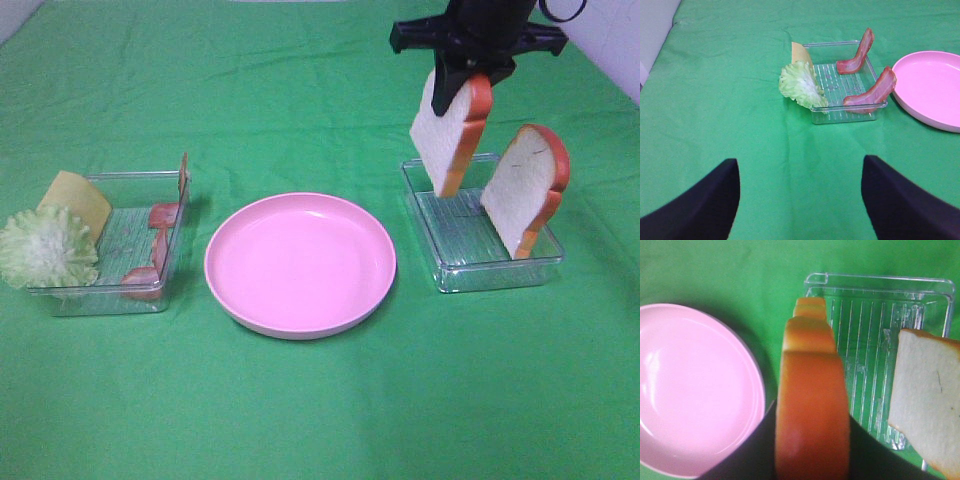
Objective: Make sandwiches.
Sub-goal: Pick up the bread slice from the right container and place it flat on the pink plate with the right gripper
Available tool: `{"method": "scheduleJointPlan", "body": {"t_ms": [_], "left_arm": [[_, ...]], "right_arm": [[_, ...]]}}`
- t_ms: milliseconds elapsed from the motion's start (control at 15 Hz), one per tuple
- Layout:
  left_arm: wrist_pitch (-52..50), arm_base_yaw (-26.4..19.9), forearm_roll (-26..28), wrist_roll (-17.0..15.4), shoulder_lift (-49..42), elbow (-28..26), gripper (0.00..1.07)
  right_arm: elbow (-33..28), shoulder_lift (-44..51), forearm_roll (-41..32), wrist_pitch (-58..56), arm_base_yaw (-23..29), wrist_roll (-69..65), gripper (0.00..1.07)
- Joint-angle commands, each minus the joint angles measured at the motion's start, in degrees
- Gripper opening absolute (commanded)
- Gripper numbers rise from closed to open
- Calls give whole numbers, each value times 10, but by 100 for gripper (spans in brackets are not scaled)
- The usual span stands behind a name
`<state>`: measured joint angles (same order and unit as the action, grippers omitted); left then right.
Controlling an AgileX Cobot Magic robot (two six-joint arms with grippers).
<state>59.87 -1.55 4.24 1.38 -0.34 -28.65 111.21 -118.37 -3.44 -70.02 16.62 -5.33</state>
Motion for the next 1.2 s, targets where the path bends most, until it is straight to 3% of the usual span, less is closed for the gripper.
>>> {"method": "scheduleJointPlan", "body": {"t_ms": [67, 200, 400, 467, 533, 600, 667, 733, 933, 1200], "left_arm": [[-7, -1, 2, -1, -9, 1, 67], [-7, -1, 2, -1, -9, 1, 67], [-7, -1, 2, -1, -9, 1, 67], [-7, -1, 2, -1, -9, 1, 67], [-7, -1, 2, -1, -9, 1, 67], [-7, -1, 2, -1, -9, 1, 67], [-7, -1, 2, -1, -9, 1, 67], [-7, -1, 2, -1, -9, 1, 67], [-7, -1, 2, -1, -9, 1, 67], [-7, -1, 2, -1, -9, 1, 67]], "right_arm": [[-13, 54, -39, -37, -2, 9, 0], [-96, 112, -101, -33, -2, 45, 0], [-239, 146, -265, 65, -2, 123, 0], [-261, 147, -297, 86, -2, 140, 0], [-299, 144, -350, 124, -2, 170, 0], [-348, 127, -450, 180, -2, 227, 0], [-348, 127, -450, 180, -2, 227, 0], [-357, 95, -534, 205, -2, 271, 0], [-357, 41, -629, 212, -2, 314, 0], [-356, -38, -698, 206, -2, 339, 0]]}}
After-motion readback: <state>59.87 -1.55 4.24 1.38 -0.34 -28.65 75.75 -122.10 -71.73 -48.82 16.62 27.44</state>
